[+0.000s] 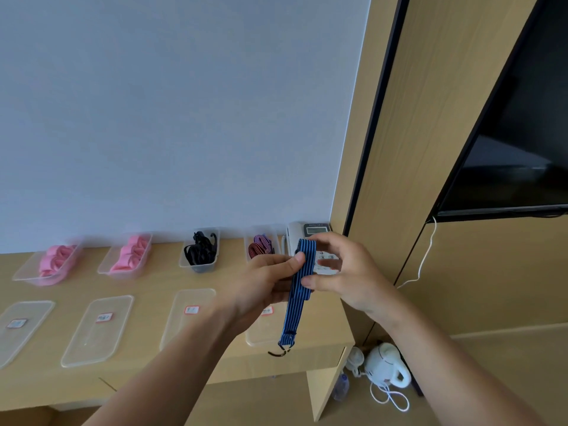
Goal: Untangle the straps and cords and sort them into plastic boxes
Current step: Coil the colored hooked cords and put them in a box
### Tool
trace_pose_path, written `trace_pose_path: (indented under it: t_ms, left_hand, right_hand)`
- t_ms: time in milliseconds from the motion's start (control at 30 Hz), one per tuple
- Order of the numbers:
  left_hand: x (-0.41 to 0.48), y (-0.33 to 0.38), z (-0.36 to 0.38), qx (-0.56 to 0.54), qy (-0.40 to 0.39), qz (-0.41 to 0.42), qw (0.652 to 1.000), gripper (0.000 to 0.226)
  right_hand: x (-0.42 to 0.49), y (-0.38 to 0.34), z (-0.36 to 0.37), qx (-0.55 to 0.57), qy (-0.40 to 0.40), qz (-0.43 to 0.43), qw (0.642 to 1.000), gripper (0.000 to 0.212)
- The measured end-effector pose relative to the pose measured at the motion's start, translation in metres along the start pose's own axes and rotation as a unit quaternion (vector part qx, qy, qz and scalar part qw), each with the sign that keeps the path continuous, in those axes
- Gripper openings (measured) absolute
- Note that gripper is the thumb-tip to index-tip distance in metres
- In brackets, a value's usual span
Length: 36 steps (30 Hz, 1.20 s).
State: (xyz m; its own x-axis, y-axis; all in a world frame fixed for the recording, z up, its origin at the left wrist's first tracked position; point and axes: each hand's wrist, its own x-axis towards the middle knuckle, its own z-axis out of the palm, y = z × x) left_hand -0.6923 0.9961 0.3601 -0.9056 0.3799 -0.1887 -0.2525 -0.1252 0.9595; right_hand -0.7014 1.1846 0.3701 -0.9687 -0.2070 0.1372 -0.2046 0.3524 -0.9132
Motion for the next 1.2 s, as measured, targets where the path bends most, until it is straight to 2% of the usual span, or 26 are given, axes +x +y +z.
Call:
trace_pose_path:
  t_ms: [200, 333, 500, 700, 867, 967, 1100, 1200]
  left_hand:
    - [0.002, 0.000, -0.003, -0.022, -0.012, -0.015, 1.000, 0.061]
    - [0.002, -0.005, -0.004, -0.014, -0.013, -0.051, 0.998, 0.065]
    - [0.001, -0.009, -0.004, 0.015, -0.019, -0.059, 0.998, 0.075]
    - [0.003, -0.005, -0.001, -0.049, -0.028, -0.066, 0.996, 0.061]
    - [0.006, 0.000, 0.003, -0.120, -0.031, -0.072, 0.990, 0.053]
    - [0.009, 0.003, 0.006, -0.134, -0.026, -0.074, 0.988, 0.049]
    - [0.012, 0.005, 0.003, -0.170, -0.006, -0.067, 0.983, 0.044]
    - [0.013, 0.007, -0.001, -0.184, -0.004, -0.061, 0.981, 0.039]
  right_hand:
    - [0.003, -0.001, 0.002, 0.051, 0.034, -0.001, 0.998, 0.064]
    - [0.005, -0.003, 0.003, 0.079, 0.098, -0.033, 0.992, 0.061]
    - [0.007, -0.005, 0.002, 0.062, 0.131, -0.061, 0.988, 0.058]
    - [0.001, -0.005, 0.013, -0.035, 0.172, -0.150, 0.973, 0.055]
    - [-0.007, 0.004, 0.018, -0.160, 0.191, -0.266, 0.931, 0.050]
    - [-0.010, 0.011, 0.021, -0.168, 0.181, -0.321, 0.914, 0.048]
    - [-0.012, 0.016, 0.018, -0.187, 0.180, -0.354, 0.898, 0.041]
    - [-0.015, 0.018, 0.017, -0.182, 0.168, -0.340, 0.907, 0.038]
